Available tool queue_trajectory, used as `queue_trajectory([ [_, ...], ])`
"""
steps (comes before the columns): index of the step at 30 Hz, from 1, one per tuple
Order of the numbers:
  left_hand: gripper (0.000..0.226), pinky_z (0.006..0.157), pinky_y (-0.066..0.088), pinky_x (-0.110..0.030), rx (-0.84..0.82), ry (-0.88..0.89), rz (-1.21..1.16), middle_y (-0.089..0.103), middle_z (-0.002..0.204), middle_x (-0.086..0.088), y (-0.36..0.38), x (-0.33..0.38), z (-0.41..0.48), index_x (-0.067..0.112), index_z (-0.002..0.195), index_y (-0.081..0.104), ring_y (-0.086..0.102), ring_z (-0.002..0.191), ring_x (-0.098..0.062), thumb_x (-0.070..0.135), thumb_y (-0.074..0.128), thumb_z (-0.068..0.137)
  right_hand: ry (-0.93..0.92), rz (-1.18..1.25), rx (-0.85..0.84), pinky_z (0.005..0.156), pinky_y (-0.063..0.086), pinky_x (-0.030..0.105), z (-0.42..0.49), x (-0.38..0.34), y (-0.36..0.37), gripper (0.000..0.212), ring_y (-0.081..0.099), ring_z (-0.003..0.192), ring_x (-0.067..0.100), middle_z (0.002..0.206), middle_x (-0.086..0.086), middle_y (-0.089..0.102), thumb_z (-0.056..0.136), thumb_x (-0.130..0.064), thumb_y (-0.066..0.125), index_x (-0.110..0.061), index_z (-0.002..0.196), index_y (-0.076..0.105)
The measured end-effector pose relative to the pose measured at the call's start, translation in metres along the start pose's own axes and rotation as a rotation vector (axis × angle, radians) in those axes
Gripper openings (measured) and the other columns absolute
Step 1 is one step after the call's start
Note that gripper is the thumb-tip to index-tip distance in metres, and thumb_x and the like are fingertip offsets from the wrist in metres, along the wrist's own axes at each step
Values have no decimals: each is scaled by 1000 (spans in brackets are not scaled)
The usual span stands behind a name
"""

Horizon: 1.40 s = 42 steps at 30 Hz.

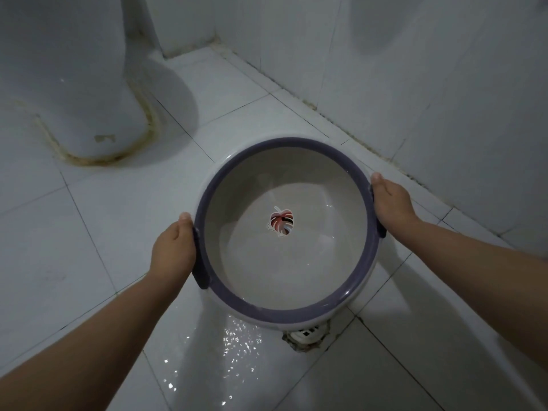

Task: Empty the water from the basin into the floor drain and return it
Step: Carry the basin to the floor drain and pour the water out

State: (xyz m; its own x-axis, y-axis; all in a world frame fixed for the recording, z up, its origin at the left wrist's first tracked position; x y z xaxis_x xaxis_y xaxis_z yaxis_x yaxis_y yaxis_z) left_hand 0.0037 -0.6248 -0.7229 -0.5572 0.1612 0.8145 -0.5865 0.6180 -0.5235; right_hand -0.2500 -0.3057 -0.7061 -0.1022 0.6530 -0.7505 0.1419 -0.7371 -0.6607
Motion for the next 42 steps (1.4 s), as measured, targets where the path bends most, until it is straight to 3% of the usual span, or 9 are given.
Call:
queue_trajectory([
  [9,51,84,46,-43,12,29,10,59,85,-13,-2,3,-1,11,87,54,56,85,-30,43,17,97,16,13,4,69,35,30,1,3,-1,48,51,72,22,68,3,52,96,-43,25,-22,59,45],
  [19,53,83,47,-44,14,43,10,59,86,-15,-2,6,-2,8,88,55,56,84,-29,43,17,97,25,3,-2,55,34,24,0,2,-1,48,47,61,13,65,0,50,97,-43,23,-21,60,45],
  [26,51,75,42,-38,23,61,6,55,74,-7,-2,6,-2,15,72,51,54,77,-25,42,16,97,16,-8,0,65,34,30,1,2,-3,50,49,67,21,66,0,51,96,-43,23,-12,69,51],
  [30,52,76,42,-38,26,65,6,54,73,-6,-2,7,-3,9,81,53,53,77,-24,42,16,98,12,-11,9,59,32,28,1,2,-4,48,48,63,15,66,-2,50,96,-43,23,-17,65,49],
  [36,51,81,45,-42,18,54,2,56,81,-12,-1,9,-4,7,86,53,54,82,-27,41,16,98,11,2,6,71,34,30,1,1,-5,47,52,77,24,79,9,56,97,-41,24,-12,76,53],
  [42,51,75,41,-39,9,51,-1,55,76,-10,-2,8,-6,8,83,53,54,79,-25,42,17,97,18,11,-5,67,34,29,0,1,-5,47,50,70,22,67,1,51,97,-41,24,-19,64,49],
])
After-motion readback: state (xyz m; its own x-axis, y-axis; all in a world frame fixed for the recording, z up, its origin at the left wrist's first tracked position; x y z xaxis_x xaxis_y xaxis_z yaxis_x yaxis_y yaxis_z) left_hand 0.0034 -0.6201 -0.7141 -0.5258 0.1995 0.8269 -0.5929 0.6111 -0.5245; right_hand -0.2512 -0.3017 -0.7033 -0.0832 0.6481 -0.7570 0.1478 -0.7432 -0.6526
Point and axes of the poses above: each hand's wrist, its own z-axis towards the middle knuckle, its own y-axis out of the palm, x = y × z, the point moved 9 cm from there along z, towards the middle knuckle
